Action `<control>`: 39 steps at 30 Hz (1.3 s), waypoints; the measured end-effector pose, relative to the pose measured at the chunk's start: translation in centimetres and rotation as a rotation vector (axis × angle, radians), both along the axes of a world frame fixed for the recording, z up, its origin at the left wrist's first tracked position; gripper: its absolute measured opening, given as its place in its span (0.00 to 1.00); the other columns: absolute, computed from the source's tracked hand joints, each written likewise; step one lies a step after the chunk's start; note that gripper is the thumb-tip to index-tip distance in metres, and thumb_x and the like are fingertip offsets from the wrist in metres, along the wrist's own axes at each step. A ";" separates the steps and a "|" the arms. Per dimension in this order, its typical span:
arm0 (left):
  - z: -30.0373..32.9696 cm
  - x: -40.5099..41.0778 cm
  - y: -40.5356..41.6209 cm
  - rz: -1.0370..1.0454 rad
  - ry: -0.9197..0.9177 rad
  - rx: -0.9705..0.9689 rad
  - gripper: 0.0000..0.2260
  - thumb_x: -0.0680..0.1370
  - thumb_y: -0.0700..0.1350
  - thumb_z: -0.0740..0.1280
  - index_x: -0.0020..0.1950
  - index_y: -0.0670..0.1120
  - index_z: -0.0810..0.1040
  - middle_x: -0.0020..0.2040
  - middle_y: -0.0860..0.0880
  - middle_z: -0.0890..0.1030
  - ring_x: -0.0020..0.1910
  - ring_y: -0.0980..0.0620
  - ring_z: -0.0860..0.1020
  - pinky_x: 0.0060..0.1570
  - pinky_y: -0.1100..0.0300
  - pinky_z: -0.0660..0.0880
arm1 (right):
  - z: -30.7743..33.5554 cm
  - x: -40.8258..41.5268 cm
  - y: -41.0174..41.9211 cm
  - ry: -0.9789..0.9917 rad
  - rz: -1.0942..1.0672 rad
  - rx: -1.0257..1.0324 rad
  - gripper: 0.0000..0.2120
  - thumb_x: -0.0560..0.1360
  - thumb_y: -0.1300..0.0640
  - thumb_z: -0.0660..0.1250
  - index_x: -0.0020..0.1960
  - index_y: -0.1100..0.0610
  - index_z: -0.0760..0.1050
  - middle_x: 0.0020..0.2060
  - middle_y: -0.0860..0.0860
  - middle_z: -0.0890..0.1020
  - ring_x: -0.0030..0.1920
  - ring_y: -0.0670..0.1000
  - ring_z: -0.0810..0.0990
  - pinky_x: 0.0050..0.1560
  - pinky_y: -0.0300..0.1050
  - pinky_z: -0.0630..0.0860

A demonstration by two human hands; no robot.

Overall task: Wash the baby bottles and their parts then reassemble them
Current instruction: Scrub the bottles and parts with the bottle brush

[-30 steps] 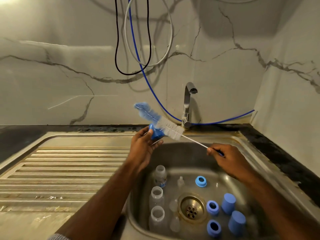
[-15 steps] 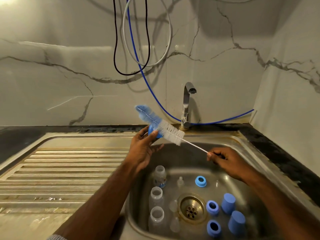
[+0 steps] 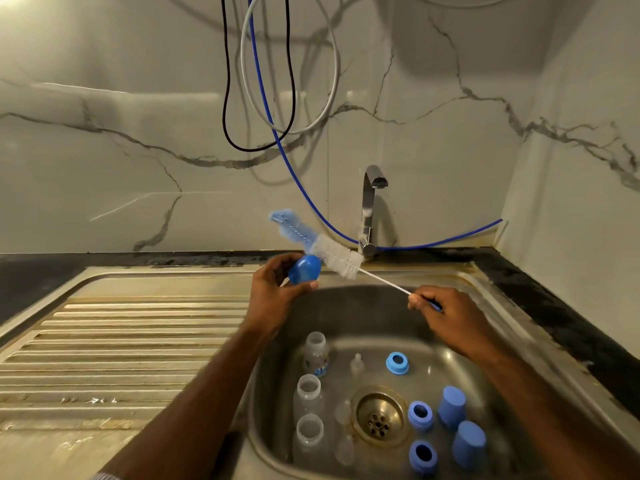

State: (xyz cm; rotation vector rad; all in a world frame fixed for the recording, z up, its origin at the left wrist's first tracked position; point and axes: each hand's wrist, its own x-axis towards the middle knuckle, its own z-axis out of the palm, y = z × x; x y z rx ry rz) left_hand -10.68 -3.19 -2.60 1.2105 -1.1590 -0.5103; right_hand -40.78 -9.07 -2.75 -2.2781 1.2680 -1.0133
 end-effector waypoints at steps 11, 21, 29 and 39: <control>0.0 -0.2 -0.1 0.014 -0.002 -0.019 0.24 0.67 0.41 0.81 0.58 0.57 0.78 0.57 0.57 0.83 0.57 0.60 0.81 0.58 0.63 0.79 | 0.0 -0.6 -0.3 0.006 0.015 0.016 0.11 0.81 0.52 0.65 0.41 0.43 0.79 0.37 0.43 0.82 0.41 0.43 0.80 0.46 0.45 0.76; 0.0 -0.7 -0.2 -0.119 0.252 -0.038 0.23 0.68 0.43 0.78 0.61 0.50 0.78 0.57 0.51 0.85 0.58 0.51 0.83 0.54 0.58 0.82 | 0.2 -0.5 -0.2 -0.035 0.019 0.028 0.11 0.81 0.51 0.65 0.41 0.43 0.78 0.38 0.42 0.82 0.43 0.43 0.80 0.50 0.46 0.77; 0.5 -1.7 -0.3 -0.406 0.911 0.001 0.18 0.75 0.42 0.70 0.64 0.40 0.76 0.63 0.38 0.82 0.60 0.41 0.82 0.52 0.50 0.83 | -0.3 1.5 0.3 -0.029 0.095 0.065 0.11 0.81 0.51 0.64 0.42 0.44 0.80 0.37 0.37 0.81 0.43 0.37 0.78 0.44 0.37 0.70; 0.6 -3.7 -0.2 -0.561 0.855 0.217 0.25 0.77 0.56 0.64 0.70 0.44 0.73 0.59 0.39 0.84 0.53 0.46 0.84 0.51 0.45 0.82 | -0.3 1.5 0.4 -0.094 0.064 -0.007 0.09 0.81 0.51 0.66 0.43 0.43 0.79 0.37 0.41 0.82 0.41 0.40 0.79 0.43 0.39 0.72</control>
